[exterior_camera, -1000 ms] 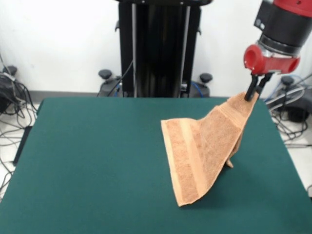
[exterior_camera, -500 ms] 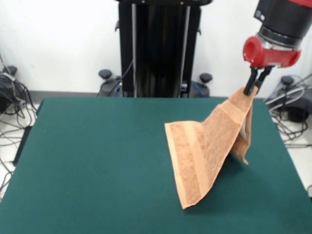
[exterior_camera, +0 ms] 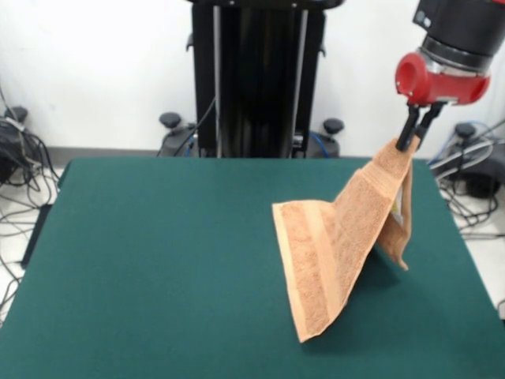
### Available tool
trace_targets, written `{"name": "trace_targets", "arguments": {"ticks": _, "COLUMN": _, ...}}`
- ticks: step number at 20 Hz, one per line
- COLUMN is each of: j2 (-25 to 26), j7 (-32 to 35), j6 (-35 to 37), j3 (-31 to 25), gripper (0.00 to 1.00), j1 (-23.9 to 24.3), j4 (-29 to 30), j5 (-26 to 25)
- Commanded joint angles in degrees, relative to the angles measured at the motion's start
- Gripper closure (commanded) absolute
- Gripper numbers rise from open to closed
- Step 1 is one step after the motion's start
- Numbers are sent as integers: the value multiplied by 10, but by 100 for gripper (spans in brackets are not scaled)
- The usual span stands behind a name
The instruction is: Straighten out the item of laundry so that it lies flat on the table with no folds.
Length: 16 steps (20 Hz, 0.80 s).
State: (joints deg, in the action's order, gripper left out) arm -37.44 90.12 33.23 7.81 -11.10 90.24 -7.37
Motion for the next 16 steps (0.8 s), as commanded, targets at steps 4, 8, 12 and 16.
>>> {"name": "trace_targets", "arguments": {"ticks": 4, "j2": -1, "j7": 103, "j6": 37, "j3": -17, "gripper": 100, "j1": 11, "j4": 27, "j5": 22}}
{"name": "trace_targets", "arguments": {"ticks": 8, "j2": 5, "j7": 101, "j6": 20, "j3": -17, "gripper": 100, "j1": 17, "j4": 32, "j5": 18}}
{"name": "trace_targets", "arguments": {"ticks": 12, "j2": -19, "j7": 70, "j6": 11, "j3": -15, "gripper": 100, "j1": 37, "j4": 65, "j5": 0}}
{"name": "trace_targets", "arguments": {"ticks": 16, "j2": -85, "j7": 12, "j6": 62, "j3": 5, "gripper": 100, "j1": 59, "j4": 97, "j5": -24}}
